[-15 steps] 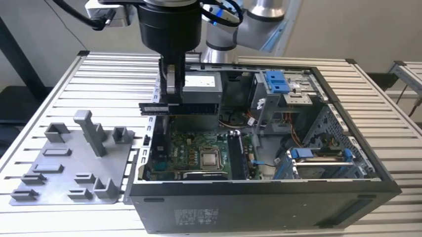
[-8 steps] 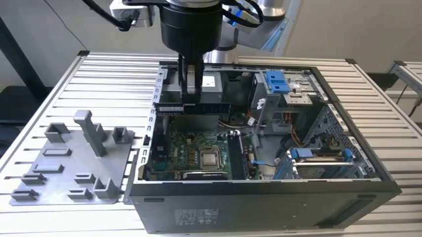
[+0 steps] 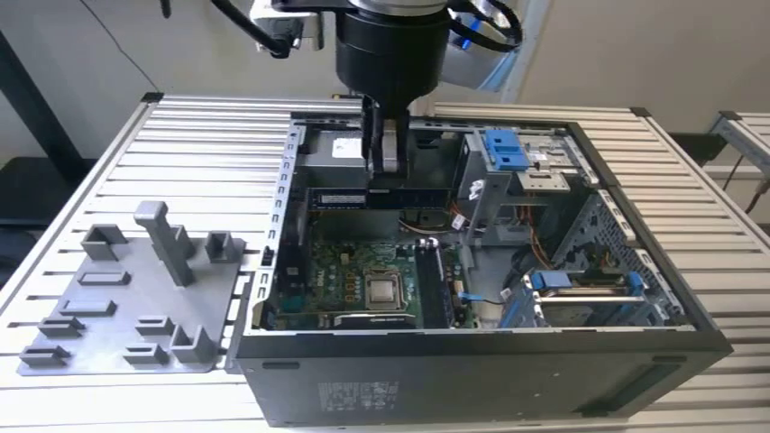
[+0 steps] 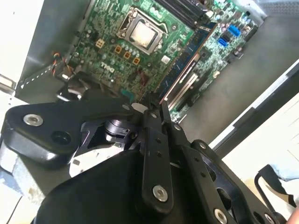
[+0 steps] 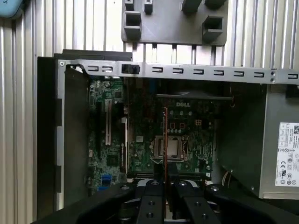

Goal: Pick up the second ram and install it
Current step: 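Pick up the second ram and move it above second insertion slot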

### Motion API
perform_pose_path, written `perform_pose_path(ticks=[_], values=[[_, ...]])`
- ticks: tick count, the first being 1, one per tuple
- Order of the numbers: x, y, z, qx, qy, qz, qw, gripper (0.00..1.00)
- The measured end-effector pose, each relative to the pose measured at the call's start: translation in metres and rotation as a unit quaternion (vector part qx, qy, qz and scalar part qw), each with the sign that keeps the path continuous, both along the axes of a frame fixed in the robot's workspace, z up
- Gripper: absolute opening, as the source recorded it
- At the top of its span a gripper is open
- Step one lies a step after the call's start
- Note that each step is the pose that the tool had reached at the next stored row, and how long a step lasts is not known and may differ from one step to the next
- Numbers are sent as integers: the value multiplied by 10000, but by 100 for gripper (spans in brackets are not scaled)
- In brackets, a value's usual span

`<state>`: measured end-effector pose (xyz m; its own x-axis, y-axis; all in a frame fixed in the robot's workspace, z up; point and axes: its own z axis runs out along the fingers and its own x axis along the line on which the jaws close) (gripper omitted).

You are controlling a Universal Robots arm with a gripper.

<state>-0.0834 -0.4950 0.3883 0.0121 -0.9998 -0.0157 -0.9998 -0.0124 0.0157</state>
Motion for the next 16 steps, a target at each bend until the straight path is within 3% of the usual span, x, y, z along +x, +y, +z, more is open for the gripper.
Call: perform_pose_path(ticks=[16], values=[[548,0,0,0,0,-34,10000,14]])
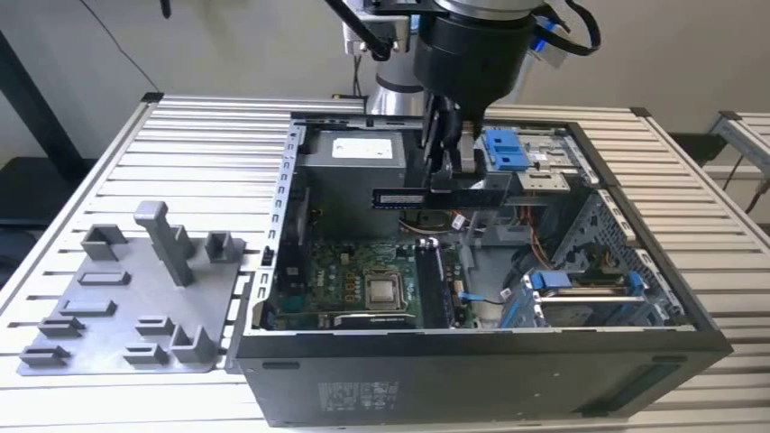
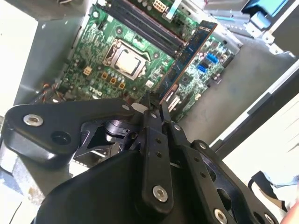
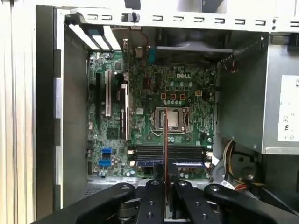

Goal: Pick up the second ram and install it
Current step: 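Pick up the second ram and move it above second insertion slot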

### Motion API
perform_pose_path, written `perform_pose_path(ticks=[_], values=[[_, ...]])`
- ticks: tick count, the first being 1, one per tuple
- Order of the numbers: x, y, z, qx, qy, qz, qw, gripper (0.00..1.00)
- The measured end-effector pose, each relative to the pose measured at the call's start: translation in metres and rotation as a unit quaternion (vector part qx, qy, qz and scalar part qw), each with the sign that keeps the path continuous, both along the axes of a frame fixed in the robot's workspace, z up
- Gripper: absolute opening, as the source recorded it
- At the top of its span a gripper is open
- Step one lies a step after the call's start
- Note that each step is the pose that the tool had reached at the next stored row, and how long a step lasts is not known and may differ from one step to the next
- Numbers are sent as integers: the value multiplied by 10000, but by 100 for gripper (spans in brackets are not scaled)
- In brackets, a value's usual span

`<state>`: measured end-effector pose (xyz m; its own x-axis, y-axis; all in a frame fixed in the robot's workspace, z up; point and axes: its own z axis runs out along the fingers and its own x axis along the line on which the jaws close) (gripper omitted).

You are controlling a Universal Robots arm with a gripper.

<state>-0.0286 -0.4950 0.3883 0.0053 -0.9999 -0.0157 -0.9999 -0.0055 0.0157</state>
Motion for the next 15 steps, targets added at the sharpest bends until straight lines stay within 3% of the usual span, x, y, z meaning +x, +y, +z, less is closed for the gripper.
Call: perform_pose_path(ticks=[5,15], values=[[122,0,0,0,0,-38,10000,14],[252,1,0,0,0,-165,9999,14]])
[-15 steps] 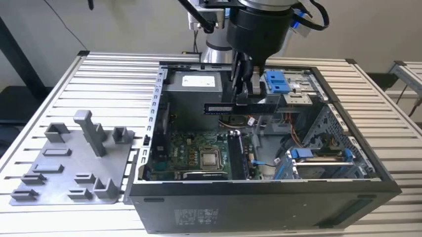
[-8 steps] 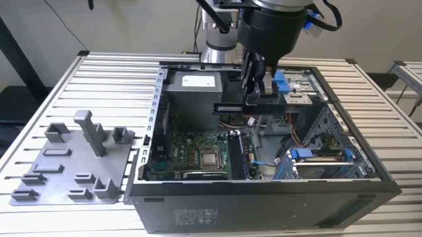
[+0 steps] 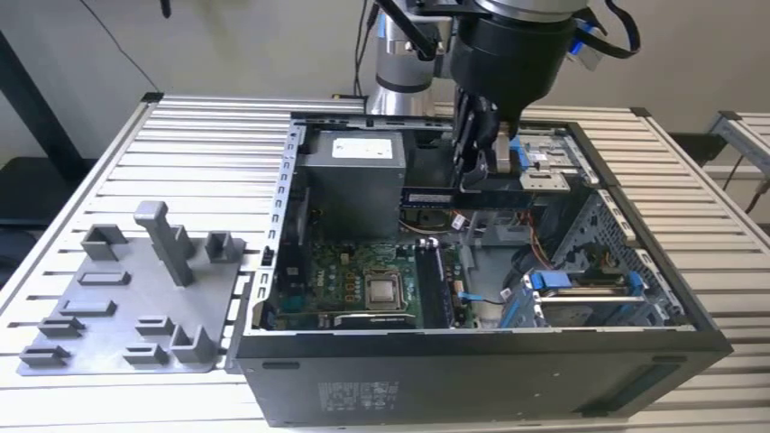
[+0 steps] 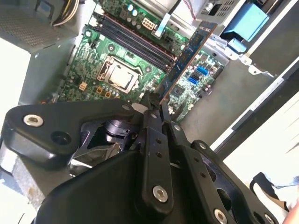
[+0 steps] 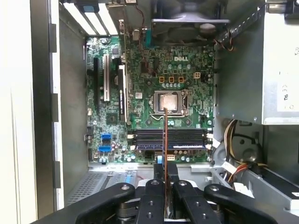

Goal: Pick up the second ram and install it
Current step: 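Pick up the second ram and move it above second insertion slot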

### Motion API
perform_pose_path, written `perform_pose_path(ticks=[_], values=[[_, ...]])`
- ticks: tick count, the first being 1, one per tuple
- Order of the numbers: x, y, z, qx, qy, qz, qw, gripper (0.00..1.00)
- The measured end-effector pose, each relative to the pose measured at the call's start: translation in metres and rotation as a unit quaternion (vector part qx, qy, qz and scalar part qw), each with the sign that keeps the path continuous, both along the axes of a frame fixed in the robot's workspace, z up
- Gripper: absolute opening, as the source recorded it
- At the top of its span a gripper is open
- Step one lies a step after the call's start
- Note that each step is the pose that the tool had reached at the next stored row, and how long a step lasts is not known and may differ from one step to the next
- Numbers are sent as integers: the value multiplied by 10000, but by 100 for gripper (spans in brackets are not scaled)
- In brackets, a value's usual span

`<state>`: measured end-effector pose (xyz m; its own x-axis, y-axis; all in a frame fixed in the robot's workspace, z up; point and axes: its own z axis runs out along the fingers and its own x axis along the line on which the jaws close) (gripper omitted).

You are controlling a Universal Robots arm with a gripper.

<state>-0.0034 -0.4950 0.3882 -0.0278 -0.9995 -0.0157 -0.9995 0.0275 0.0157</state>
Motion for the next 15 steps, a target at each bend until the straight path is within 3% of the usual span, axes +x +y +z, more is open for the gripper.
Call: perform_pose_path(ticks=[6,11,15], values=[[1,15,-1,1,0,-7,10000,14],[0,150,0,0,0,-12,10000,14],[0,304,0,0,0,-13,10000,14]])
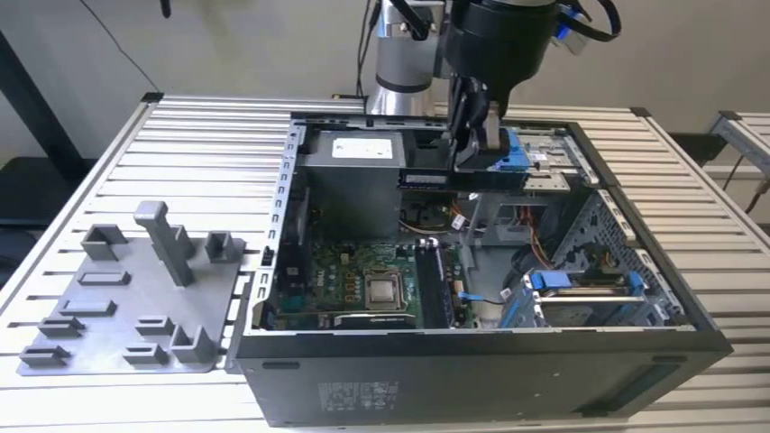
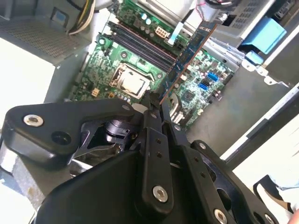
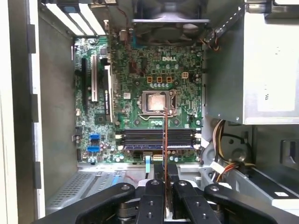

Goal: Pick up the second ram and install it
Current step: 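Pick up the second ram and move it above second insertion slot, then insert the second ram into the second slot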

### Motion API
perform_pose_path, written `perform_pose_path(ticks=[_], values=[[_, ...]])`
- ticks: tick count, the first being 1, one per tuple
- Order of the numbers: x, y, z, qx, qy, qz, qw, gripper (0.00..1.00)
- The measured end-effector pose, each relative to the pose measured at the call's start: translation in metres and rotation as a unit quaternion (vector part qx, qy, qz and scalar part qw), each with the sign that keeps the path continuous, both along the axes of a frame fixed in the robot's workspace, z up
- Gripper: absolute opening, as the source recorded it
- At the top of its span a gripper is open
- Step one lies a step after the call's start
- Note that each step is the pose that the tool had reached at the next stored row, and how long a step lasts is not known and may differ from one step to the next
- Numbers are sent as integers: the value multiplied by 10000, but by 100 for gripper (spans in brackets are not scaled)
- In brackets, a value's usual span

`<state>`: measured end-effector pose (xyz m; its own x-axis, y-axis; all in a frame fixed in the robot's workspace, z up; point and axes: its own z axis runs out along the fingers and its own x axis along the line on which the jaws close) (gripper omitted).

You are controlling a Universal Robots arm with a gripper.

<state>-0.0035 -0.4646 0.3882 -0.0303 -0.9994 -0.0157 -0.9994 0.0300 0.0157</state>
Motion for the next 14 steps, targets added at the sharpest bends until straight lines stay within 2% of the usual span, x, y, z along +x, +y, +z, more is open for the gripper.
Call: perform_pose_path(ticks=[3,6,7,14], values=[[0,127,0,0,0,0,10000,14],[0,220,-1,0,0,0,10000,14],[0,235,0,-1,0,0,10000,14],[0,237,-1,0,-1,0,10000,14]])
